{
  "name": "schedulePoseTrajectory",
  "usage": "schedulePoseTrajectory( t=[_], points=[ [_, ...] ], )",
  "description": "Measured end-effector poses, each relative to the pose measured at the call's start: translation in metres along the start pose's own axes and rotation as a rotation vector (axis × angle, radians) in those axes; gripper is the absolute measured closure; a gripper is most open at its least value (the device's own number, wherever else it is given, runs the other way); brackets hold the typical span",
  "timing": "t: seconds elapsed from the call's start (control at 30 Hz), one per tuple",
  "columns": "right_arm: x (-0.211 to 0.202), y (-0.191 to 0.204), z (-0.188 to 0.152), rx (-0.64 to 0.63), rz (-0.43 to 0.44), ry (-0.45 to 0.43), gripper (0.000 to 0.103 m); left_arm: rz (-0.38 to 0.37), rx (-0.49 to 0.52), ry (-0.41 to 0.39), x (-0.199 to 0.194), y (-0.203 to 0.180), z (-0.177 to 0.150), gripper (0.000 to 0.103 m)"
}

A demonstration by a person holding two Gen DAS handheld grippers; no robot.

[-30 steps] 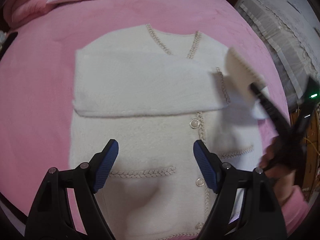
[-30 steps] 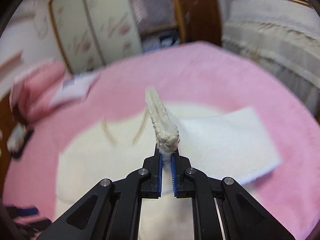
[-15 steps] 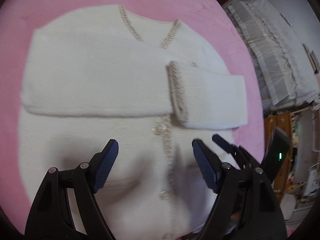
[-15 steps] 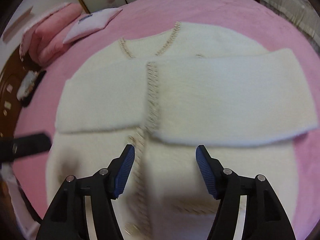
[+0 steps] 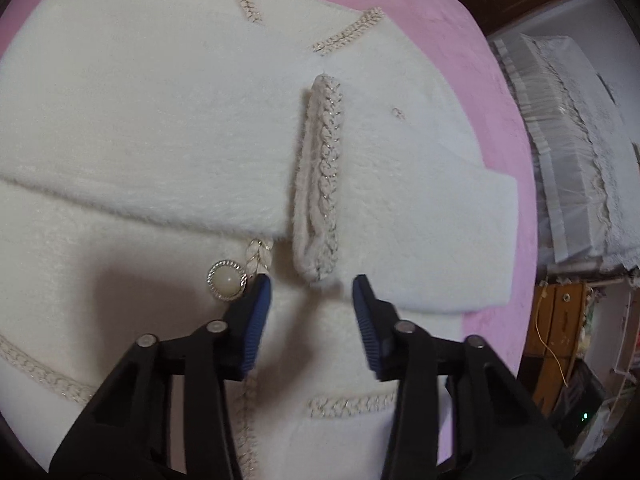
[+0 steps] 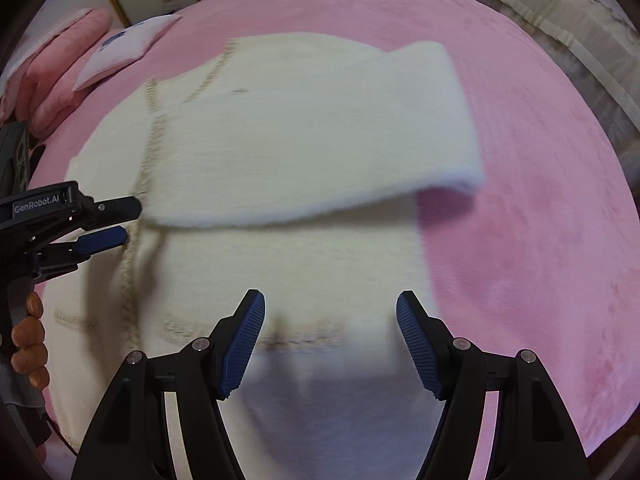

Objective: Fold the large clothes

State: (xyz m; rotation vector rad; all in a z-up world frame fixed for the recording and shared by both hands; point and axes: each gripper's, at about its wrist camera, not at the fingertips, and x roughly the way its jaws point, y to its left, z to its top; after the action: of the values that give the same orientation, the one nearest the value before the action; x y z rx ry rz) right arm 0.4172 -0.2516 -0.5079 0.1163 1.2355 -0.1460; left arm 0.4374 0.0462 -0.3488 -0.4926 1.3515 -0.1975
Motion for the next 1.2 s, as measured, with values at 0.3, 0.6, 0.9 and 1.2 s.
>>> schedulePoseTrajectory(
  t=[0.3, 0.6, 0.9, 1.2],
  points=[
    [0.012, -0.082, 0.005, 0.064, 0.019, -0.010, 0.025, 0.051, -0.038, -0.181, -0.008, -0.040, 0.011, 0.093],
    [0.045, -0.118, 0.027, 0.028, 0.075, -0.071, 0.025, -0.051, 0.191, -0.466, -0.092, -0.161, 0.075, 0.093],
    [0.061, -0.128, 0.033, -0.060, 0.048, -0.139, 0.050, 0.083, 0.121, -0.616, -0.136, -0.123, 0.116, 0.093],
    [0.055, -0.142, 0.017, -0.109, 0.082, -0.218, 0.081, 0.286, -0.094, -0.426, -0.065, 0.010, 0.093, 0.093]
  ],
)
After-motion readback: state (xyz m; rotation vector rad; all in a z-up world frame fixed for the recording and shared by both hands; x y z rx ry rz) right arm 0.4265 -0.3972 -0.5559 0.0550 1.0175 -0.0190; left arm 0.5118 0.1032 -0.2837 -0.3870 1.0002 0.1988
